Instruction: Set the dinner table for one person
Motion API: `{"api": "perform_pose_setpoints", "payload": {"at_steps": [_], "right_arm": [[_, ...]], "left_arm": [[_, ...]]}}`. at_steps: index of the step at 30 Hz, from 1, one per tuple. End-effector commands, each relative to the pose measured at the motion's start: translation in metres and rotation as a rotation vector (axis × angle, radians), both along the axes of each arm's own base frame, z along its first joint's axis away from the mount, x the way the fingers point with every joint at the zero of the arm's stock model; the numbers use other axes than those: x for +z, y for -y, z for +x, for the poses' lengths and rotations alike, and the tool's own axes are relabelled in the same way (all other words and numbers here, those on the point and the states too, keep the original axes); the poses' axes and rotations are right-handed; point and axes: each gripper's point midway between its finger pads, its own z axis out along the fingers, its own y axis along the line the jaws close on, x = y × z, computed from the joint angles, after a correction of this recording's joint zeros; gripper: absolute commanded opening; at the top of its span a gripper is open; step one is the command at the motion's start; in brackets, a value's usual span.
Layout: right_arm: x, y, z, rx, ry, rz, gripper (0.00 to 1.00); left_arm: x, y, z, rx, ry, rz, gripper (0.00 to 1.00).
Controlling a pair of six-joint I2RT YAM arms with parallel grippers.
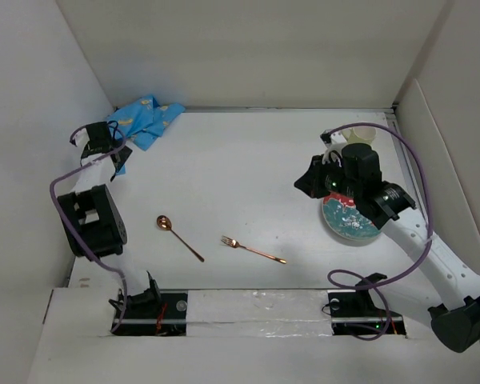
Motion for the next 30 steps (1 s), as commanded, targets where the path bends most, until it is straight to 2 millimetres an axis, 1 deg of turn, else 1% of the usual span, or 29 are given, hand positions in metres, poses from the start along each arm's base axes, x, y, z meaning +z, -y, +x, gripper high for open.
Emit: {"api": "perform_pose_setpoints", "payload": {"at_steps": [1, 2, 3, 4, 5, 6, 7, 8, 9, 10, 11, 12, 13, 14, 15, 16, 17, 18, 21, 22, 23, 24, 25, 27, 28, 29, 30], "right_arm": [[0.024, -0.007, 0.004, 0.028, 0.080, 0.016, 0.10], [0.027, -0.007, 0.005, 0.022, 0.085, 0.016, 0.19], [0.026, -0.007, 0.006, 0.021, 0.082, 0.010, 0.23], [0.027, -0.007, 0.006, 0.022, 0.084, 0.012, 0.27], [0.026, -0.010, 0.006, 0.028, 0.079, 0.008, 0.33], [0.025, -0.010, 0.006, 0.026, 0.077, 0.008, 0.35], [0.024, -0.010, 0.007, 0.022, 0.070, 0.006, 0.36], [0.024, -0.010, 0.006, 0.020, 0.071, -0.001, 0.38], [0.021, -0.010, 0.006, 0.015, 0.064, -0.006, 0.38], [0.020, -0.009, 0.007, 0.008, 0.064, -0.006, 0.38], [0.019, -0.009, 0.008, 0.003, 0.062, -0.008, 0.38], [0.019, -0.009, 0.009, 0.002, 0.063, -0.008, 0.38], [0.017, -0.009, 0.009, 0.001, 0.055, -0.009, 0.38], [0.018, -0.012, 0.008, 0.006, 0.058, -0.006, 0.38], [0.018, -0.012, 0.009, 0.005, 0.058, -0.007, 0.38], [0.018, -0.012, 0.010, 0.002, 0.059, -0.008, 0.38], [0.020, -0.011, 0.011, -0.007, 0.066, -0.008, 0.38], [0.022, -0.011, 0.012, -0.009, 0.071, -0.007, 0.38], [0.026, -0.012, 0.013, -0.011, 0.087, -0.009, 0.38], [0.027, -0.011, 0.014, -0.013, 0.094, -0.013, 0.38], [0.031, -0.011, 0.014, -0.017, 0.103, -0.012, 0.38], [0.032, -0.010, 0.015, -0.018, 0.108, -0.013, 0.38], [0.032, -0.009, 0.015, -0.025, 0.111, -0.016, 0.38], [0.035, -0.006, 0.015, -0.038, 0.122, -0.019, 0.38], [0.034, -0.002, 0.018, -0.051, 0.126, -0.028, 0.37], [0.036, 0.003, 0.019, -0.066, 0.135, -0.031, 0.37], [0.036, 0.004, 0.018, -0.068, 0.137, -0.034, 0.37]], "left_arm": [[-0.011, -0.016, 0.019, 0.044, -0.048, 0.028, 0.63], [-0.015, -0.019, 0.023, 0.045, -0.066, 0.035, 0.63], [-0.035, -0.021, 0.026, 0.046, -0.113, 0.026, 0.62], [-0.032, -0.024, 0.033, 0.047, -0.116, 0.031, 0.62], [-0.037, -0.027, 0.035, 0.049, -0.136, 0.043, 0.62], [-0.051, -0.031, 0.037, 0.052, -0.174, 0.047, 0.62], [-0.048, -0.035, 0.042, 0.056, -0.182, 0.059, 0.62], [-0.052, -0.040, 0.042, 0.066, -0.206, 0.078, 0.62], [-0.066, -0.039, 0.045, 0.046, -0.251, 0.092, 0.62], [-0.062, -0.043, 0.047, 0.045, -0.273, 0.108, 0.62], [-0.065, -0.042, 0.049, 0.039, -0.298, 0.138, 0.61], [-0.076, -0.042, 0.049, 0.027, -0.334, 0.157, 0.61], [-0.074, -0.041, 0.053, 0.001, -0.352, 0.182, 0.60], [-0.076, -0.045, 0.051, 0.006, -0.378, 0.202, 0.60], [-0.090, -0.042, 0.051, -0.009, -0.418, 0.208, 0.59], [-0.091, -0.042, 0.049, -0.017, -0.445, 0.208, 0.58], [-0.097, -0.041, 0.046, -0.029, -0.469, 0.207, 0.57], [-0.109, -0.042, 0.041, -0.037, -0.509, 0.209, 0.57], [-0.123, -0.042, 0.027, -0.056, -0.583, 0.218, 0.55], [-0.131, -0.041, 0.018, -0.061, -0.617, 0.215, 0.50], [-0.134, -0.041, 0.014, -0.065, -0.627, 0.217, 0.43], [-0.137, -0.039, 0.009, -0.073, -0.640, 0.214, 0.35], [-0.144, -0.037, 0.002, -0.081, -0.658, 0.207, 0.22], [-0.150, -0.034, -0.005, -0.090, -0.674, 0.194, 0.14], [-0.156, -0.031, -0.012, -0.097, -0.694, 0.183, 0.07], [-0.156, -0.031, -0.015, -0.080, -0.697, 0.185, 0.00], [-0.156, -0.032, -0.018, -0.077, -0.701, 0.189, 0.00]]}}
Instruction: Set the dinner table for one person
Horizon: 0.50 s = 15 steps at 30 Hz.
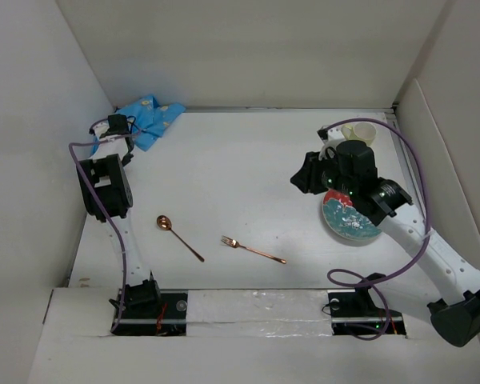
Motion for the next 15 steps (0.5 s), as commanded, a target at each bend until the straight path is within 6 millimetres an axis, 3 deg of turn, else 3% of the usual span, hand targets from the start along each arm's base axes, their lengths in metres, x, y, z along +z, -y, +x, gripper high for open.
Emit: {"api": "perform_pose_setpoints", "payload": {"at_steps": [1, 4, 6, 7, 8, 10, 11, 13, 14, 15], "right_arm": [[0.035, 0.012, 0.008, -0.039, 0.113, 0.013, 0.37], [0.037, 0.018, 0.008, -0.051, 0.124, 0.017, 0.37], [0.039, 0.015, 0.008, -0.043, 0.128, 0.027, 0.36], [0.039, 0.015, 0.009, -0.037, 0.126, 0.035, 0.36], [0.039, 0.015, 0.009, -0.037, 0.126, 0.035, 0.36], [0.044, 0.013, 0.010, -0.029, 0.134, 0.045, 0.36], [0.047, 0.012, 0.009, -0.024, 0.139, 0.050, 0.36], [0.050, 0.012, 0.009, -0.023, 0.144, 0.055, 0.36], [0.052, 0.013, 0.009, -0.027, 0.150, 0.057, 0.36], [0.054, 0.014, 0.009, -0.031, 0.154, 0.056, 0.36]], "left_arm": [[-0.054, 0.014, -0.071, -0.012, -0.283, -0.070, 0.00], [-0.036, 0.020, -0.059, -0.058, -0.232, -0.073, 0.00], [-0.013, 0.040, -0.038, -0.132, -0.143, -0.110, 0.00], [0.004, 0.073, -0.014, -0.211, -0.059, -0.152, 0.00], [0.012, 0.073, -0.013, -0.213, -0.044, -0.149, 0.00], [0.028, 0.103, 0.006, -0.283, 0.012, -0.171, 0.00], [0.036, 0.137, 0.015, -0.353, 0.030, -0.188, 0.00], [0.054, 0.178, 0.031, -0.443, 0.075, -0.205, 0.00], [0.062, 0.221, 0.034, -0.527, 0.091, -0.228, 0.00], [0.069, 0.241, 0.036, -0.561, 0.109, -0.240, 0.00]]}}
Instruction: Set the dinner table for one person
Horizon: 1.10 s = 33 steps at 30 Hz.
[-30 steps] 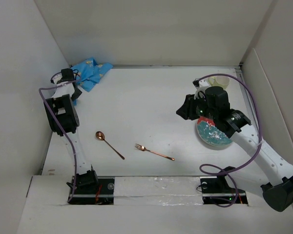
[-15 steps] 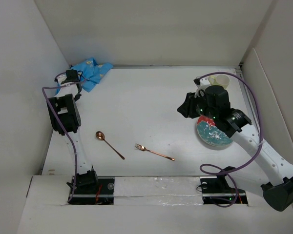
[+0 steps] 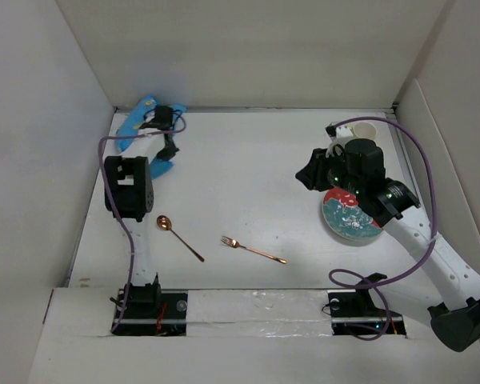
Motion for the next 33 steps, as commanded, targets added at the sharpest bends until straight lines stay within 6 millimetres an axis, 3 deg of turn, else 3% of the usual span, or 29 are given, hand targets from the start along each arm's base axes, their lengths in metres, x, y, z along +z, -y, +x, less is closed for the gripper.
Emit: {"api": "perform_pose_setpoints", "payload": {"at_steps": [1, 3, 5, 6, 9, 10, 13, 15, 16, 18, 19, 20, 21, 22, 23, 24, 25, 26, 27, 28, 29, 30, 31, 32, 33], "right_arm": [[0.041, 0.000, 0.004, 0.002, 0.112, 0.045, 0.36], [0.041, 0.003, 0.004, -0.014, 0.113, 0.044, 0.36], [0.038, 0.006, 0.006, -0.037, 0.106, 0.042, 0.35], [0.034, 0.007, 0.006, -0.046, 0.097, 0.038, 0.34], [0.023, 0.009, 0.011, -0.078, 0.071, 0.036, 0.18], [0.019, 0.008, 0.013, -0.087, 0.057, 0.039, 0.00], [0.005, 0.004, 0.020, -0.102, 0.018, 0.044, 0.00], [-0.003, 0.005, 0.030, -0.147, 0.003, 0.046, 0.00], [-0.018, 0.004, 0.036, -0.168, -0.031, 0.040, 0.15], [-0.025, -0.001, 0.046, -0.173, -0.029, 0.044, 0.36], [-0.032, -0.004, 0.051, -0.173, -0.035, 0.040, 0.52], [-0.050, -0.004, 0.061, -0.188, -0.068, 0.019, 0.58], [-0.053, -0.008, 0.068, -0.188, -0.064, 0.026, 0.62], [-0.060, -0.011, 0.073, -0.185, -0.077, 0.021, 0.66], [-0.078, -0.013, 0.084, -0.190, -0.122, 0.007, 0.67], [-0.083, -0.011, 0.093, -0.203, -0.130, 0.011, 0.67], [-0.093, -0.016, 0.098, -0.201, -0.157, 0.010, 0.67], [-0.101, -0.015, 0.104, -0.201, -0.189, 0.012, 0.67], [-0.114, -0.017, 0.120, -0.214, -0.219, 0.005, 0.67], [-0.122, -0.021, 0.125, -0.214, -0.243, 0.003, 0.65], [-0.137, -0.024, 0.137, -0.218, -0.288, -0.008, 0.64], [-0.145, -0.025, 0.142, -0.229, -0.312, -0.016, 0.63], [-0.152, -0.027, 0.147, -0.242, -0.336, -0.019, 0.63], [-0.157, -0.028, 0.152, -0.256, -0.351, -0.023, 0.63], [-0.165, -0.028, 0.155, -0.271, -0.378, -0.032, 0.64]], "left_arm": [[0.068, 0.120, 0.022, -0.242, 0.147, -0.136, 0.00], [0.082, 0.177, 0.018, -0.336, 0.176, -0.221, 0.00], [0.103, 0.215, 0.018, -0.408, 0.231, -0.292, 0.00], [0.109, 0.247, 0.008, -0.467, 0.231, -0.339, 0.00], [0.123, 0.291, -0.002, -0.569, 0.250, -0.388, 0.00], [0.127, 0.311, -0.010, -0.616, 0.244, -0.390, 0.00], [0.119, 0.339, -0.027, -0.695, 0.204, -0.363, 0.00], [0.118, 0.338, -0.029, -0.692, 0.207, -0.343, 0.00], [0.116, 0.340, -0.032, -0.700, 0.208, -0.356, 0.08], [0.132, 0.348, -0.042, -0.741, 0.232, -0.420, 0.25], [0.132, 0.351, -0.047, -0.758, 0.233, -0.443, 0.38], [0.151, 0.349, -0.050, -0.771, 0.273, -0.453, 0.44], [0.157, 0.349, -0.053, -0.776, 0.285, -0.456, 0.51], [0.160, 0.343, -0.054, -0.763, 0.294, -0.439, 0.52], [0.178, 0.336, -0.058, -0.755, 0.332, -0.425, 0.52], [0.184, 0.329, -0.059, -0.739, 0.347, -0.401, 0.51], [0.176, 0.314, -0.061, -0.690, 0.349, -0.346, 0.50], [0.197, 0.302, -0.066, -0.662, 0.404, -0.324, 0.50], [0.196, 0.294, -0.070, -0.634, 0.412, -0.315, 0.49], [0.177, 0.277, -0.074, -0.585, 0.399, -0.287, 0.48], [0.191, 0.255, -0.076, -0.519, 0.443, -0.303, 0.48], [0.185, 0.250, -0.082, -0.513, 0.444, -0.296, 0.48], [0.161, 0.222, -0.084, -0.432, 0.421, -0.301, 0.48], [0.167, 0.207, -0.086, -0.398, 0.448, -0.322, 0.49], [0.160, 0.195, -0.087, -0.370, 0.445, -0.344, 0.51]]}}
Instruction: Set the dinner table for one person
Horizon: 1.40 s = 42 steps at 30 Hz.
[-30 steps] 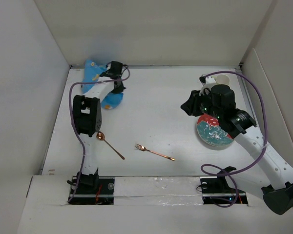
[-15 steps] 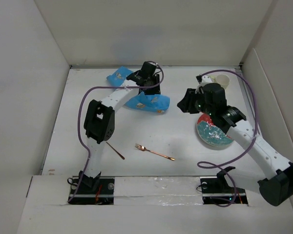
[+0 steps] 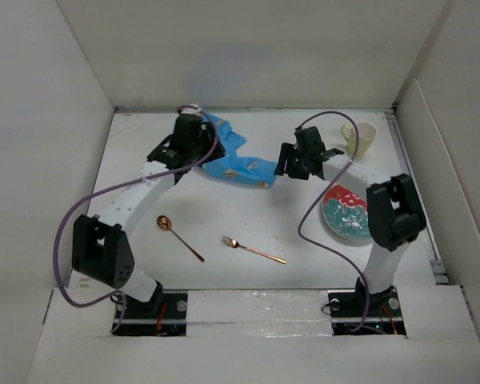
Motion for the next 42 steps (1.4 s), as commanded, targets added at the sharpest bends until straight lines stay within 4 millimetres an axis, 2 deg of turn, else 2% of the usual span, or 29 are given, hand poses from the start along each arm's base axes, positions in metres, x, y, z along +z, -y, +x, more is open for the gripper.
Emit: {"api": "perform_pose_setpoints", "payload": {"at_steps": [1, 4, 6, 7, 8, 10, 11, 12, 13, 14, 15, 16, 17, 19, 20, 21, 26, 29, 30, 31, 32, 34, 35, 36, 38, 39, 40, 41, 42], "right_arm": [[0.011, -0.014, 0.029, -0.056, 0.011, 0.052, 0.65], [-0.007, -0.020, 0.032, -0.090, -0.047, 0.083, 0.67], [-0.021, -0.023, 0.033, -0.114, -0.083, 0.101, 0.68], [-0.021, -0.024, 0.033, -0.121, -0.087, 0.106, 0.68], [-0.030, -0.024, 0.034, -0.133, -0.107, 0.101, 0.68], [-0.039, -0.023, 0.034, -0.164, -0.133, 0.107, 0.65], [-0.044, -0.024, 0.034, -0.175, -0.148, 0.108, 0.64], [-0.045, -0.026, 0.036, -0.177, -0.144, 0.119, 0.62], [-0.045, -0.028, 0.036, -0.187, -0.149, 0.137, 0.56], [-0.045, -0.029, 0.039, -0.194, -0.149, 0.146, 0.54], [-0.048, -0.030, 0.040, -0.198, -0.153, 0.150, 0.52], [-0.047, -0.032, 0.042, -0.203, -0.150, 0.162, 0.43], [-0.046, -0.034, 0.044, -0.203, -0.148, 0.170, 0.41], [-0.043, -0.038, 0.050, -0.204, -0.135, 0.189, 0.34], [-0.042, -0.040, 0.052, -0.200, -0.137, 0.198, 0.31], [-0.037, -0.042, 0.056, -0.197, -0.130, 0.203, 0.30], [-0.024, -0.050, 0.069, -0.169, -0.094, 0.218, 0.03], [0.000, -0.051, 0.075, -0.152, -0.037, 0.232, 0.00], [0.011, -0.052, 0.078, -0.144, -0.001, 0.243, 0.00], [0.025, -0.052, 0.081, -0.129, 0.040, 0.248, 0.00], [0.051, -0.059, 0.082, -0.106, 0.100, 0.260, 0.00], [0.082, -0.063, 0.082, -0.076, 0.170, 0.247, 0.00], [0.096, -0.070, 0.080, -0.054, 0.201, 0.247, 0.00], [0.133, -0.070, 0.081, -0.041, 0.263, 0.266, 0.00], [0.173, -0.079, 0.073, 0.002, 0.339, 0.268, 0.00], [0.213, -0.080, 0.064, 0.018, 0.401, 0.292, 0.00], [0.235, -0.083, 0.056, 0.038, 0.439, 0.303, 0.00], [0.287, -0.079, 0.037, 0.053, 0.520, 0.348, 0.00], [0.288, -0.079, 0.037, 0.052, 0.520, 0.351, 0.00]], "left_arm": [[-0.029, -0.078, 0.012, 0.228, -0.023, -0.082, 0.53], [-0.044, -0.099, 0.013, 0.229, -0.048, -0.199, 0.63], [-0.061, -0.127, 0.025, 0.285, -0.075, -0.246, 0.71], [-0.053, -0.123, 0.030, 0.260, -0.045, -0.267, 0.71], [-0.069, -0.130, 0.037, 0.270, -0.072, -0.268, 0.72], [-0.066, -0.122, 0.054, 0.227, -0.060, -0.290, 0.73], [-0.086, -0.125, 0.061, 0.233, -0.103, -0.287, 0.73], [-0.089, -0.123, 0.067, 0.227, -0.111, -0.295, 0.73], [-0.085, -0.119, 0.078, 0.208, -0.100, -0.312, 0.73], [-0.101, -0.118, 0.083, 0.210, -0.131, -0.315, 0.73], [-0.103, -0.116, 0.089, 0.213, -0.135, -0.332, 0.73], [-0.099, -0.114, 0.098, 0.207, -0.121, -0.347, 0.73], [-0.113, -0.113, 0.103, 0.215, -0.147, -0.354, 0.73], [-0.109, -0.109, 0.114, 0.207, -0.131, -0.385, 0.73], [-0.120, -0.108, 0.117, 0.211, -0.150, -0.393, 0.72], [-0.121, -0.107, 0.122, 0.213, -0.143, -0.402, 0.71], [-0.142, -0.103, 0.136, 0.223, -0.177, -0.438, 0.63], [-0.140, -0.100, 0.144, 0.217, -0.163, -0.466, 0.35], [-0.133, -0.098, 0.149, 0.205, -0.139, -0.477, 0.06], [-0.125, -0.098, 0.152, 0.200, -0.121, -0.486, 0.00], [-0.111, -0.098, 0.153, 0.196, -0.094, -0.491, 0.00], [-0.081, -0.104, 0.159, 0.210, -0.028, -0.470, 0.00], [-0.046, -0.107, 0.159, 0.207, 0.034, -0.464, 0.00], [-0.028, -0.114, 0.159, 0.217, 0.063, -0.446, 0.00], [0.050, -0.122, 0.159, 0.217, 0.209, -0.422, 0.00], [0.068, -0.127, 0.155, 0.233, 0.219, -0.397, 0.00], [0.117, -0.133, 0.156, 0.231, 0.322, -0.365, 0.00], [0.163, -0.139, 0.143, 0.235, 0.373, -0.330, 0.00], [0.190, -0.135, 0.142, 0.220, 0.436, -0.321, 0.00]]}}
